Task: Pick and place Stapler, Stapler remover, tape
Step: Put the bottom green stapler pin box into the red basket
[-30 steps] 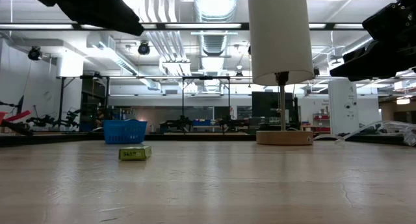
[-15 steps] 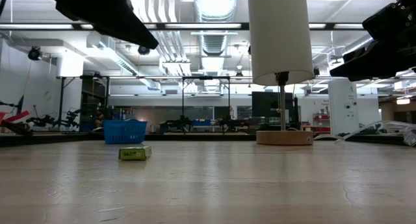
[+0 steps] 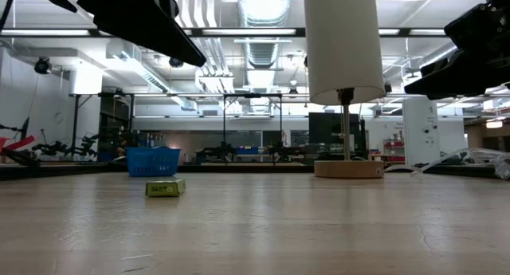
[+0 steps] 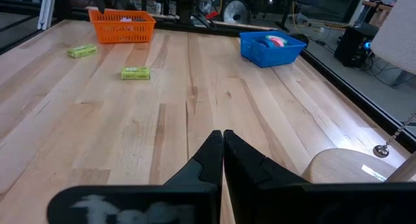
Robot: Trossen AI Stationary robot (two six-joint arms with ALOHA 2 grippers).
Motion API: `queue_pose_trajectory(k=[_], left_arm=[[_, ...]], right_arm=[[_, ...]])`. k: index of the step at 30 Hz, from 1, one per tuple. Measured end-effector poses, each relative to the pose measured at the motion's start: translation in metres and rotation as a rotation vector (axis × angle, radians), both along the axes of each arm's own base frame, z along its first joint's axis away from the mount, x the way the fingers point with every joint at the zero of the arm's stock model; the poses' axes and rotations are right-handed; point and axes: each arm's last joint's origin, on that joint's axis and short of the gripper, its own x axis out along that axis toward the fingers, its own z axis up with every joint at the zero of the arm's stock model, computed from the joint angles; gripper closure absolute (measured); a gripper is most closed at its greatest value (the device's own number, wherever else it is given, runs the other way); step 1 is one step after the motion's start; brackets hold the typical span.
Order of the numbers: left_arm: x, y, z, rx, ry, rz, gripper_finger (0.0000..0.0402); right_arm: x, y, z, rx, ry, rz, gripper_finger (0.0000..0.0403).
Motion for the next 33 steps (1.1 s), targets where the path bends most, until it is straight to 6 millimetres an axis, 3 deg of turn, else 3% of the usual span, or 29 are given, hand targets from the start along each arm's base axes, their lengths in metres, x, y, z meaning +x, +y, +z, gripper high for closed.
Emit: queue_pose_trajectory(k=[23,33], left_arm=[[0.003,0.0037,0.0008,-0.071,0.013,-0.008,0.025],[-0.0014,-0.0009,-0.0075,-0.29,0.135,-0.115,0.025]], right_arm=[[0.0,0.0,0.0,0.0,0.0,0.0,0.0394],[0.0,0.0,0.0001,0.0,0.0,0.001,0.0394]])
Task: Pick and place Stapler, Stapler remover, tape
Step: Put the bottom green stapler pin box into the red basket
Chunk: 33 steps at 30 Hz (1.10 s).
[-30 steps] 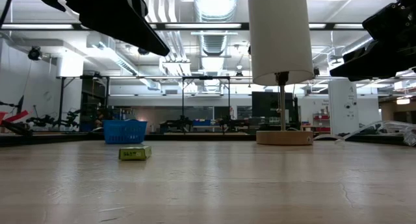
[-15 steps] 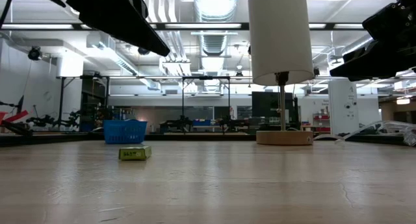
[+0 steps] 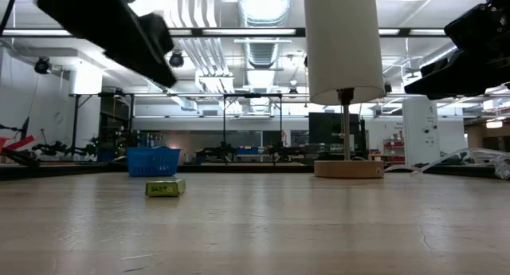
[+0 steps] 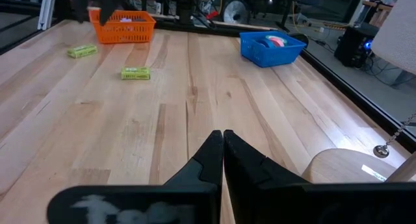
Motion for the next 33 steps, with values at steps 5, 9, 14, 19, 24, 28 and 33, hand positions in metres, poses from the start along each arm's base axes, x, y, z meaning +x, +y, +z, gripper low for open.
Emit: queue_pose_trajectory(k=[5,9,14,19,24,28,33], left_arm=[[-0.009,-0.009,-0.006,-0.182,0.111,0.004,0.025],[-0.026,-0.019,-0.014,-0.203,0.235,0.029,0.025],[-0.042,-0.034,-0.017,-0.236,0.313,0.025,0.025],[-0.046,-0.041,-0.022,-0.183,0.323,-0.03,0.025],[-0.044,-0.047,-0.045,-0.144,0.416,-0.07,0.025],[-0.041,-0.05,-0.057,-0.118,0.475,-0.084,0.025],[-0.036,-0.055,-0.057,-0.116,0.482,-0.089,0.0249]], right_arm=[[0.0,0.0,0.0,0.0,0.0,0.0,0.0394],[0.0,0.0,0.0,0.0,0.0,0.0,0.0394],[0.0,0.0,0.0,0.0,0.0,0.0,0.0394],[0.0,0.0,0.0,0.0,0.0,0.0,0.0394],[0.0,0.0,0.0,0.0,0.0,-0.001,0.0394],[0.0,0.0,0.0,0.0,0.0,0.0,0.0394],[0.0,0.0,0.0,0.0,0.0,0.0,0.0394]])
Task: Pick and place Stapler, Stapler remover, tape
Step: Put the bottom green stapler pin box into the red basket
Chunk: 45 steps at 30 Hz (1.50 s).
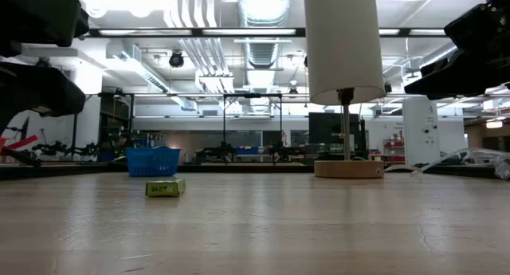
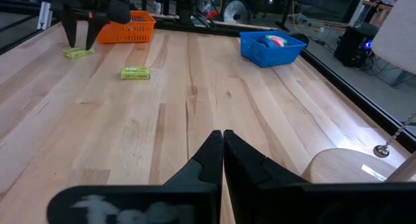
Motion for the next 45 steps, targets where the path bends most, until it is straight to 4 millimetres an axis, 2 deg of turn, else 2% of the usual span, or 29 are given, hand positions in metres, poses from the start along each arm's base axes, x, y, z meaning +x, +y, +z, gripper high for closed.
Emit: queue_pose_trajectory(k=[5,15,18,23,29,32,37,45], left_arm=[[0.001,0.0,0.001,0.017,-0.014,0.017,0.0227],[0.013,0.008,-0.015,0.092,-0.007,0.042,0.0147],[0.013,0.007,-0.014,0.084,-0.004,0.041,0.014],[0.014,0.008,-0.013,0.102,-0.022,0.059,0.0161],[0.014,0.009,-0.013,0.114,-0.031,0.071,0.0229],[0.015,0.01,-0.012,0.132,-0.048,0.076,0.0262],[0.019,0.013,-0.01,0.182,-0.091,0.108,0.0292],[0.035,0.021,0.001,0.27,-0.196,0.128,0.0284]], right_arm=[[0.0,0.0,0.0,0.0,0.0,0.0,0.0394],[0.0,0.0,0.0,0.0,0.0,0.0,0.0394],[0.0,0.0,0.0,0.0,0.0,0.0,0.0394],[0.0,0.0,0.0,0.0,-0.001,0.0,0.0394],[0.0,0.0,0.0,-0.004,0.0,0.001,0.0394],[0.0,0.0,0.0,-0.061,0.006,0.015,0.0394],[0.0,0.0,0.0,-0.095,0.006,0.025,0.0394],[0.003,0.002,0.017,0.375,-0.204,-0.023,0.0394]])
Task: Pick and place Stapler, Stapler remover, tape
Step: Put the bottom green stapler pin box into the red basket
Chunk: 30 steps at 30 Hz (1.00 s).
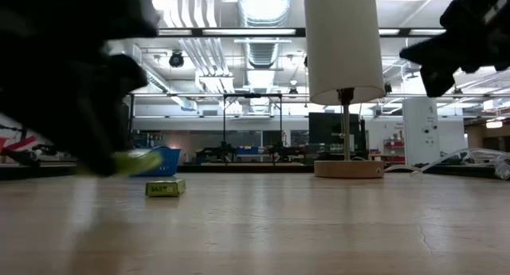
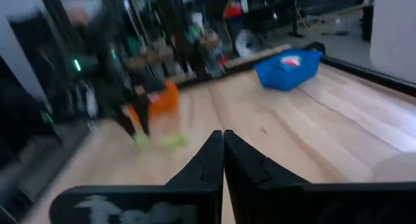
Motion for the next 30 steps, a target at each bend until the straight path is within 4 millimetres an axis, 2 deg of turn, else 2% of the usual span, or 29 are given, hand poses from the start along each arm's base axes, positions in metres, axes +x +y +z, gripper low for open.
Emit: queue_pose_trajectory(k=[5,10,13,16,24,27,30], left_arm=[[0.016,0.006,0.016,0.157,-0.112,-0.008,0.0283],[0.038,0.017,0.043,0.345,-0.213,-0.01,0.0283],[0.053,0.027,0.061,0.418,-0.252,0.009,0.0283],[0.066,0.039,0.078,0.455,-0.276,0.021,0.0282],[0.09,0.063,0.108,0.489,-0.354,0.044,0.0282],[0.096,0.068,0.112,0.491,-0.389,0.034,0.0282],[0.1,0.072,0.114,0.474,-0.409,0.013,0.0282]], right_arm=[[0.002,0.002,0.007,0.187,-0.091,0.031,0.0394],[0.006,0.004,0.003,0.371,-0.05,0.053,0.0393],[0.012,0.006,-0.001,0.431,-0.014,0.048,0.0375],[0.018,0.007,0.0,0.451,-0.031,0.056,0.0331],[0.038,0.012,0.01,0.474,-0.093,0.07,0.0173],[0.051,0.013,0.016,0.477,-0.067,0.036,0.0136],[0.066,0.017,0.025,0.446,-0.046,0.029,0.0117]])
